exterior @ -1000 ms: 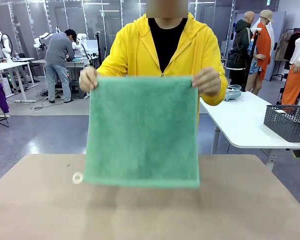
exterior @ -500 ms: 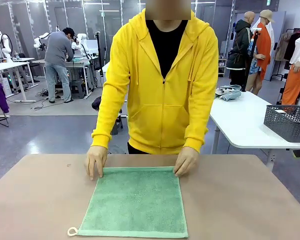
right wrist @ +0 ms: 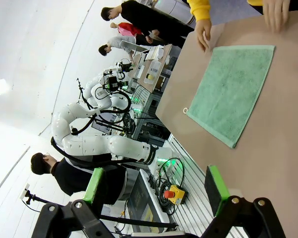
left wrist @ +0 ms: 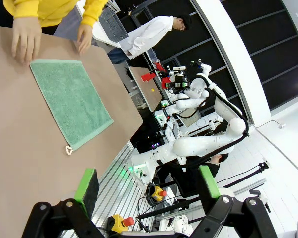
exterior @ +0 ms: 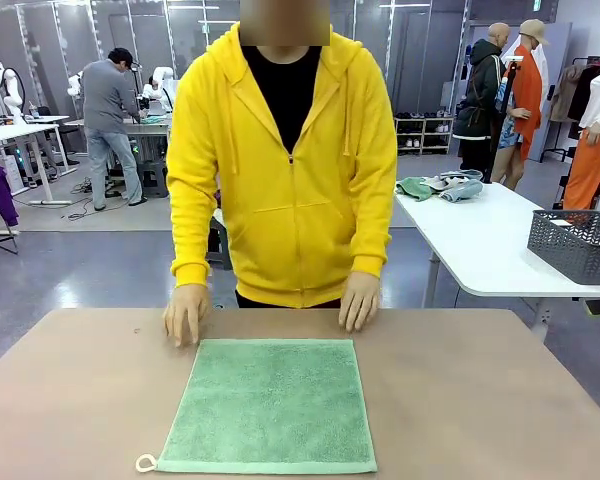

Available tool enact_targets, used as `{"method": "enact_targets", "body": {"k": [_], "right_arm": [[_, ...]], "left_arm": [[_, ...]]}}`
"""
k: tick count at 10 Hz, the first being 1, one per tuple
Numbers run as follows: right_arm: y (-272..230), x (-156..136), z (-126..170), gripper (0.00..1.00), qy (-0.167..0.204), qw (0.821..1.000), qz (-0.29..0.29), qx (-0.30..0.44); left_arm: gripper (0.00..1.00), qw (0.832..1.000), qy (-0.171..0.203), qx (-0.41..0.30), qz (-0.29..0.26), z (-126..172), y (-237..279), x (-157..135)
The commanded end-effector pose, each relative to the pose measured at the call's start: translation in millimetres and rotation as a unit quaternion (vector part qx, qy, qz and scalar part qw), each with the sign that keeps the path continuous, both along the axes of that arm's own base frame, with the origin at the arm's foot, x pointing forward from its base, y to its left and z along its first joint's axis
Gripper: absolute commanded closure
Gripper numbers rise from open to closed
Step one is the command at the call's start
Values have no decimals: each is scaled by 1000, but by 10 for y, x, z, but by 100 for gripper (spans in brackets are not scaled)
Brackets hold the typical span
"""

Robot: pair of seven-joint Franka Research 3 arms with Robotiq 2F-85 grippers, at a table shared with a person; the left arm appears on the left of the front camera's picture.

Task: Fold the towels and place them in the basket.
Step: When a person lays out a Towel with hook on the table, fold it in half twice.

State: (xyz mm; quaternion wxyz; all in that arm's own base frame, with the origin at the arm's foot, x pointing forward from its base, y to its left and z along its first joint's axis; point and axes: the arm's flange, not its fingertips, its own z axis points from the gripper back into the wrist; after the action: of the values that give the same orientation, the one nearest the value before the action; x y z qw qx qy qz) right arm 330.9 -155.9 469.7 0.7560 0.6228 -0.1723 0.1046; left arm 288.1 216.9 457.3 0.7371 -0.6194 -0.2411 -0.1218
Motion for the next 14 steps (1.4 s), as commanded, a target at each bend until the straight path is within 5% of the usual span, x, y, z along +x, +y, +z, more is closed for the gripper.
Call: {"method": "enact_targets", "body": {"k": [1, 8, 9, 12, 14], "right_arm": [[-4, -3, 9, 0, -5, 1000, 2, 6], [0, 0, 0, 0, 0, 1000, 0, 0], [87, -58, 157, 0, -32, 998, 11, -48], [665, -106, 653, 0, -122, 967, 76, -211], [1231, -111, 773, 0, -179, 914, 132, -339]], "left_arm": [[0, 1000, -4, -4, -6, 1, 12, -19], [0, 1000, 0, 0, 0, 0, 0, 0], [0, 997, -28, 66, -2, 141, -82, -44], [0, 960, -94, 262, -21, 540, -494, -25], [0, 907, -144, 391, -53, 706, -906, 57]]}}
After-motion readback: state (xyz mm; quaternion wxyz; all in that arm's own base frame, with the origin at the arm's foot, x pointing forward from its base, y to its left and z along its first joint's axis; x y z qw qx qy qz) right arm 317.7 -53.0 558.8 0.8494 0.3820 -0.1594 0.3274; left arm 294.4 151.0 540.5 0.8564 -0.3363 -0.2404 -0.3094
